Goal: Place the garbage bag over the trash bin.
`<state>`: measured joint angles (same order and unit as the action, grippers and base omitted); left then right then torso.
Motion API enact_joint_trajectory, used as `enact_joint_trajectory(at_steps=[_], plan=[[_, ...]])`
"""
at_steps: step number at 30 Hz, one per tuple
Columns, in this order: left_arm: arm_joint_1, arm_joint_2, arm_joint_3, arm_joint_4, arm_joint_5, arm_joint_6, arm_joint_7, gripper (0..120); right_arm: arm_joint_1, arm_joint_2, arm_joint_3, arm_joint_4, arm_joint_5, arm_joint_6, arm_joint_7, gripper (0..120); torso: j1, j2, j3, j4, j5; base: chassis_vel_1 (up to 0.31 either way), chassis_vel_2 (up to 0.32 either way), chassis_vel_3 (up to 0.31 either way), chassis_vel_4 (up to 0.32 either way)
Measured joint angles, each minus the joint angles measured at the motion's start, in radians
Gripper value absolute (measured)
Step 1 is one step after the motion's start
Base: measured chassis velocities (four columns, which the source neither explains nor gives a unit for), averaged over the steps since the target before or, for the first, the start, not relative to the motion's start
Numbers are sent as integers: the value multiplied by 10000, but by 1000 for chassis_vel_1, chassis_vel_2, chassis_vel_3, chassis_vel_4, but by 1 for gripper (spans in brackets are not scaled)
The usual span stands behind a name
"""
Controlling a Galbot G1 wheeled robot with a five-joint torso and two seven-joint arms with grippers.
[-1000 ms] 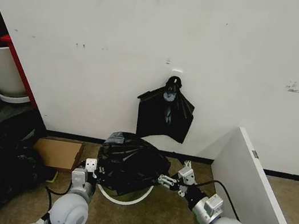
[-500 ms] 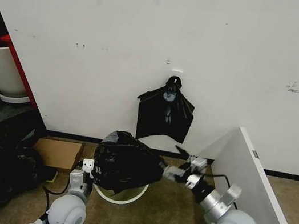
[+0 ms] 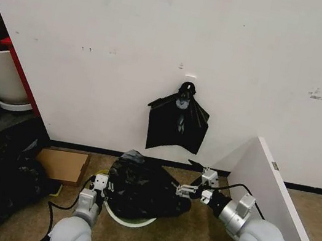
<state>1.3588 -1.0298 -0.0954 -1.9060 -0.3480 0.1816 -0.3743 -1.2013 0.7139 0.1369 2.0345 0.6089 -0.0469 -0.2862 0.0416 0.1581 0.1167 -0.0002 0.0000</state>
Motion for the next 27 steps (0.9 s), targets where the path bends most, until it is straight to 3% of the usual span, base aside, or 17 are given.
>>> enact_joint_trajectory(at_steps=[7, 17, 20, 21, 23, 27], plan=[[71, 202, 83, 2, 1264, -482, 591, 0, 1063, 0, -917, -267, -420, -614, 64, 100, 0, 0, 0, 1, -2, 0, 0, 0, 0], [363, 233, 89, -100, 1680, -752, 724, 0, 2007, 307, -2032, -1083, 206, -1013, 213, 91, 0, 0, 0, 0, -1, 0, 0, 0, 0], [453, 190, 88, -108, 1706, -789, 716, 0, 2098, 328, -2154, -1324, 271, -1027, 163, 80, 0, 0, 0, 1, -1, 0, 0, 0, 0], [485, 172, 87, -108, 1666, -801, 668, 0, 2119, 348, -2195, -1505, 280, -1027, 105, 71, 0, 0, 0, 0, 0, 0, 0, 0, 0], [491, 173, 87, -108, 1629, -801, 650, 0, 2119, 348, -2202, -1558, 282, -1027, 93, 70, 0, 0, 0, 0, 0, 0, 0, 0, 0], [485, 179, 90, -130, 1516, -798, 614, 0, 2074, 325, -2174, -1691, 302, -986, 59, 52, 0, 0, 0, 0, 0, 0, 0, 0, 0]])
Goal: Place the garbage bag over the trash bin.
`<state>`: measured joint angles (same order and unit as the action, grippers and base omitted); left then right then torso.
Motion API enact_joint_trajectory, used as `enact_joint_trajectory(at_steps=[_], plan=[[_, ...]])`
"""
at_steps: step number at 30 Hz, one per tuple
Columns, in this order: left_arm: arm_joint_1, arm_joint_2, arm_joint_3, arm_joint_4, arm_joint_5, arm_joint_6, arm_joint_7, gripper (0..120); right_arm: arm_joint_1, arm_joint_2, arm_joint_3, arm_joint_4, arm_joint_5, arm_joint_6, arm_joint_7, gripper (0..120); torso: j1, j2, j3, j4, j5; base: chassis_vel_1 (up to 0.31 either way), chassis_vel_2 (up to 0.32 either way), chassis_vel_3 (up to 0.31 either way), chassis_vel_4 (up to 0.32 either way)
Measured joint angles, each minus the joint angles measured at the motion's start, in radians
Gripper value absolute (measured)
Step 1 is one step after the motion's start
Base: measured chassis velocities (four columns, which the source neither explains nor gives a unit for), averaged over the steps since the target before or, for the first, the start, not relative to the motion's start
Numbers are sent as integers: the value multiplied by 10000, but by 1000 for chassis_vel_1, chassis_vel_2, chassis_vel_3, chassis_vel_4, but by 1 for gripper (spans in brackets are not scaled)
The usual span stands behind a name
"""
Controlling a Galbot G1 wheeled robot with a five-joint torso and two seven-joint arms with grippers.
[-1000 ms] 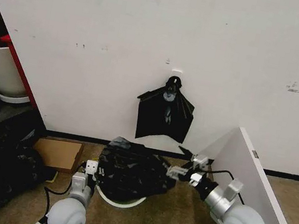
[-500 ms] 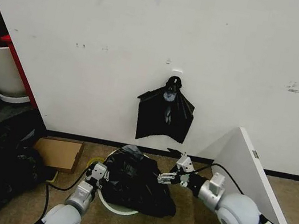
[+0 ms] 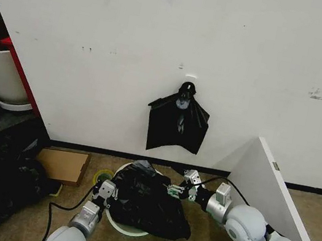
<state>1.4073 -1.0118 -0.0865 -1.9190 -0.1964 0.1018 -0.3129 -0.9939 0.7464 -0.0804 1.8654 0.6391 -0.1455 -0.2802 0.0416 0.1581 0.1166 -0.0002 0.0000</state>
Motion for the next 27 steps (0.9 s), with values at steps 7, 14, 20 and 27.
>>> enact_joint_trajectory(at_steps=[7, 14, 20, 27], plan=[[-41, -5, 25, 41, 44, -1, -30, 0, -81, -30, 44, -69, -12, 85, -22, 30, 0, 0, 0, -1, -1, 0, 0, 0, 0], [-18, 56, 31, 3, 71, -14, -26, 0, -123, -41, -41, 1, -16, 89, -91, 3, 0, 0, 0, 0, 0, 0, 0, 0, 0], [-17, 75, 23, -3, 83, -65, -16, 0, -159, -40, -66, 129, 126, 86, -108, 0, 0, 0, 0, 0, -1, 0, 0, 0, 0], [83, 130, -56, 145, 253, -478, 139, 0, -40, 235, 213, 26, 1221, -187, 733, 0, 0, 0, 0, 0, 0, 0, 0, 0, 0]])
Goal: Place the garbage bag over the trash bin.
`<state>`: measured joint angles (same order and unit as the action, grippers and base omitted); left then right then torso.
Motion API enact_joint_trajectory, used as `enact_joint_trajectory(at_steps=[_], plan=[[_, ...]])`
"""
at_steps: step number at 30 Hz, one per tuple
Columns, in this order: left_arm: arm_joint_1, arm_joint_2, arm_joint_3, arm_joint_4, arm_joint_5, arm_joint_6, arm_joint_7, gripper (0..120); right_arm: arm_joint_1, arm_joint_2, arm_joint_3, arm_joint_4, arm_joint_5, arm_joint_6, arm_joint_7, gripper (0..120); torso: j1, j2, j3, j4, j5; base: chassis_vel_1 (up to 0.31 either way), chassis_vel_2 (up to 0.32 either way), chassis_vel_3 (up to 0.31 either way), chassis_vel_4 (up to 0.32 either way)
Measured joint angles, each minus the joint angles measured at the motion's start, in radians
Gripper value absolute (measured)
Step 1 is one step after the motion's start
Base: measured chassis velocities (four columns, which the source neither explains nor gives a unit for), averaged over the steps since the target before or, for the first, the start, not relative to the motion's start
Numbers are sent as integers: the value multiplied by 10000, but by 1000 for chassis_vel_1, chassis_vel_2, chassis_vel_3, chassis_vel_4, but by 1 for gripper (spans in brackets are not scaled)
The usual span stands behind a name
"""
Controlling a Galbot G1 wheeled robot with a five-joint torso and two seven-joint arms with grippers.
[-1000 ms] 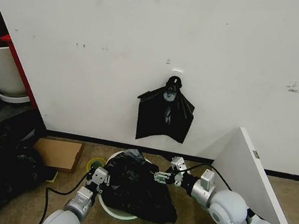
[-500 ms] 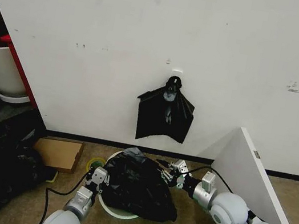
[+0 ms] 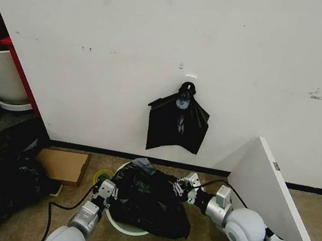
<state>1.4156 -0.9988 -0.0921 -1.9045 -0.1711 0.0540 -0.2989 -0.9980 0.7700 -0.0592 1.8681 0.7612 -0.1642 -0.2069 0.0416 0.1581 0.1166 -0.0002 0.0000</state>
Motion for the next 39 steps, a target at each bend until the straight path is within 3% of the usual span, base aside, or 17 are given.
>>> enact_joint_trajectory(at_steps=[8, 19, 28, 32, 36, 39], plan=[[218, 141, -203, -70, 63, -755, 358, 0, 212, -31, 47, -560, 896, -395, 662, 0, 0, 0, 0, -2, 0, 0, 0, 0, 0], [320, 202, -188, -66, 220, -2058, 1094, 0, 295, 184, -110, -1229, 185, -531, 762, 0, 0, 0, 0, -1, 1, 0, 0, 0, 0], [172, -57, -239, -6, -364, -1823, 636, 0, 56, 186, -2, -1375, -58, -436, 667, 0, 0, 0, 0, 0, -1, 0, 0, 0, 0], [-33, -249, -251, -40, -1433, -1287, 98, 0, -204, 254, 338, -1170, -27, -361, 759, 0, 0, 0, 0, 0, -1, 0, 0, 0, 0], [-159, -388, -361, -86, -2000, -930, -205, 0, -429, 335, 796, -800, 402, -269, 1130, 18, 0, 0, 0, 0, 1, 0, 0, 0, 0], [-202, -426, -391, -86, -2122, -833, -281, 0, -536, 335, 952, -586, 559, -249, 1269, 25, 0, 0, 0, 0, -1, 0, 0, 0, 0]])
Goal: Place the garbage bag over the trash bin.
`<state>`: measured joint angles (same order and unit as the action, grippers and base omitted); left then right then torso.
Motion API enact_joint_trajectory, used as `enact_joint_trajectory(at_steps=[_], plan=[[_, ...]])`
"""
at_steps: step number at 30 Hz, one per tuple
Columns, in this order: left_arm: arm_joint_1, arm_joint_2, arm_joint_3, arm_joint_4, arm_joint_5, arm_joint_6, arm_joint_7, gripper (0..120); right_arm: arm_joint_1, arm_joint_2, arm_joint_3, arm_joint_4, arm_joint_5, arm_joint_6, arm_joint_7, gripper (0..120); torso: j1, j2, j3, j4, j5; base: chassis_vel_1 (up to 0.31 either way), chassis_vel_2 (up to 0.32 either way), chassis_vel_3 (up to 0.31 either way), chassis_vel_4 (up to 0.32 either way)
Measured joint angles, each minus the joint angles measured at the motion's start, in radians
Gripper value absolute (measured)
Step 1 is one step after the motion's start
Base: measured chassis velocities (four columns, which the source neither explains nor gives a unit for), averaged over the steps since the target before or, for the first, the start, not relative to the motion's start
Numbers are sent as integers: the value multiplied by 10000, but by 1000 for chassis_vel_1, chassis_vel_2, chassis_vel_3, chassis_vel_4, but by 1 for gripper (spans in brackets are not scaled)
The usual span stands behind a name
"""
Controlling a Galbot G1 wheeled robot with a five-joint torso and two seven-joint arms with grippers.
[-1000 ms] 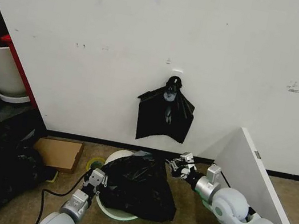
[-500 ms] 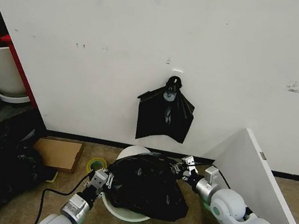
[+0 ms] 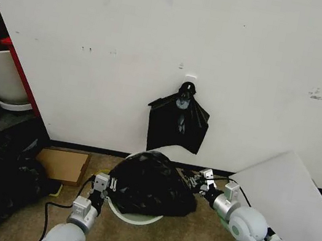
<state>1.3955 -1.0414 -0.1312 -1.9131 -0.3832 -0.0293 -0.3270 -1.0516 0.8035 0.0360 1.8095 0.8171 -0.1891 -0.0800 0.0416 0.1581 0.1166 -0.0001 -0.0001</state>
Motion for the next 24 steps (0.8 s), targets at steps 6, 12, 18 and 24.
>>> enact_joint_trajectory(at_steps=[6, 12, 18, 24], plan=[[-103, -57, -81, 91, -121, 117, -115, 0, -453, -46, 456, 741, 239, 13, 319, 43, 0, 0, 0, -1, 1, 0, 0, 0, 0], [-197, -98, -45, 194, -73, 192, -172, 0, -949, -271, 724, 1979, 468, -143, 418, 66, 0, 0, 0, -1, 2, 0, 0, 0, 0], [-216, -50, 7, 225, 451, 159, -98, 0, -1224, -720, 232, 3307, 776, -774, -198, 91, 0, 0, -1, -1, 0, 0, 0, 0, 0], [-86, 52, 82, 219, 1150, -27, 106, 0, -870, -770, -157, 3594, 1501, -2062, 213, 100, 0, 1, 0, 0, 0, 0, 0, 0, 0]])
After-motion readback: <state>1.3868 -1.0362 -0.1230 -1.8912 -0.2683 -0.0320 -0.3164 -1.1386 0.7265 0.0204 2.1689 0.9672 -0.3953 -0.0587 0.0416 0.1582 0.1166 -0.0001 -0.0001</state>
